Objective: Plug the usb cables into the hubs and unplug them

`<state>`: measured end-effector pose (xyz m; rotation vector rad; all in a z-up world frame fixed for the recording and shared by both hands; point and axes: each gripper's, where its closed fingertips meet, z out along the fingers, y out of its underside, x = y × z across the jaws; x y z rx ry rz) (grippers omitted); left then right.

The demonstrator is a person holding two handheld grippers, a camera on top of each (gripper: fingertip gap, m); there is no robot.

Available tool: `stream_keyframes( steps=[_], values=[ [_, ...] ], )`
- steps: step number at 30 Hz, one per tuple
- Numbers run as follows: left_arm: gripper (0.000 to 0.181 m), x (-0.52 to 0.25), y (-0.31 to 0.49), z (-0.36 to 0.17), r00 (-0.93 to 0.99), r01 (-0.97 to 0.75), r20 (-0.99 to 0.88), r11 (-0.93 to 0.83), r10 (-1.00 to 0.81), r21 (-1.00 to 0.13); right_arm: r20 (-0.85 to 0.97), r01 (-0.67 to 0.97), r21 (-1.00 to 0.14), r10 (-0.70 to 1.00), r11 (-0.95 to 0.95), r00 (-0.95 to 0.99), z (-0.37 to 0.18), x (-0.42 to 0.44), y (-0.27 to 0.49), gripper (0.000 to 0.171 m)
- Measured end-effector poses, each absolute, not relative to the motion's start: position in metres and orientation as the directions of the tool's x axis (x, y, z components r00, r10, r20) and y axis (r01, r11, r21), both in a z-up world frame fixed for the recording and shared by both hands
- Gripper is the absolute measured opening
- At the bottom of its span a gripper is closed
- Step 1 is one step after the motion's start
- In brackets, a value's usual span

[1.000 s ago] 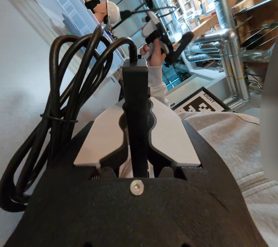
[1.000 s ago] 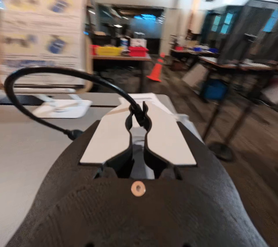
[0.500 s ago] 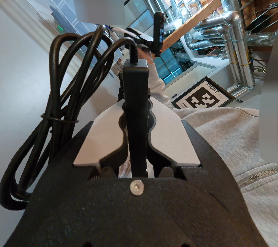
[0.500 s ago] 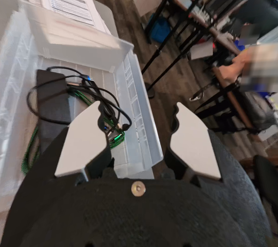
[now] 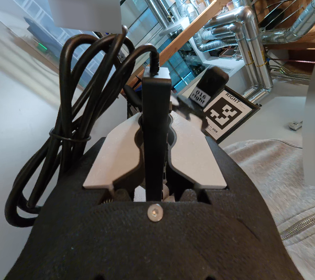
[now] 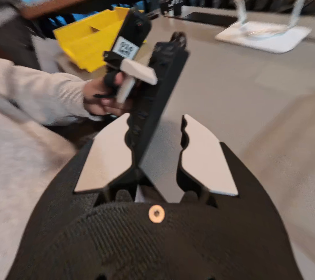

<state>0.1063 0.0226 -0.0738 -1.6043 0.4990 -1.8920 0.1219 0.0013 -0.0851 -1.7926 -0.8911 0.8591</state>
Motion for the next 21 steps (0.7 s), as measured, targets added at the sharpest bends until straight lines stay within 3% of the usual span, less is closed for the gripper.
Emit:
stream_keyframes(
  steps=[2, 6, 8, 9, 12, 14, 21],
  values=[
    [0.025, 0.109, 0.024, -0.074, -0.084, 0.205, 0.743, -0.742, -0.664, -0.639, -0.323, 0.149, -0.895, 0.841, -0.420, 0.434, -0.102, 0.102, -0.014, 0.075],
    [0.025, 0.115, 0.016, -0.070, -0.139, 0.200, 0.741, -0.752, -0.657, -0.628, -0.419, 0.171, -0.833, 0.803, -0.526, 0.424, -0.132, 0.090, -0.023, 0.039],
    [0.026, 0.114, 0.014, -0.066, -0.155, 0.219, 0.734, -0.747, -0.661, -0.627, -0.424, 0.173, -0.835, 0.811, -0.522, 0.404, -0.128, 0.090, -0.024, 0.036],
    [0.031, 0.112, 0.015, -0.062, -0.167, 0.238, 0.734, -0.749, -0.659, -0.618, -0.405, 0.161, -0.852, 0.824, -0.497, 0.396, -0.121, 0.091, -0.023, 0.034],
    [0.079, 0.108, 0.017, -0.058, -0.172, 0.266, 0.741, -0.755, -0.649, -0.599, -0.421, -0.010, -0.890, 0.813, -0.456, 0.403, -0.078, 0.113, -0.003, 0.025],
    [0.079, 0.105, 0.010, -0.058, -0.179, 0.266, 0.724, -0.741, -0.667, -0.617, -0.440, -0.101, -0.892, 0.798, -0.440, 0.412, -0.050, 0.139, 0.013, 0.025],
    [0.066, 0.101, -0.015, -0.061, -0.198, 0.209, 0.690, -0.718, -0.696, -0.664, -0.283, -0.191, -0.959, 0.651, -0.210, 0.704, 0.026, 0.264, 0.077, 0.025]
  ],
)
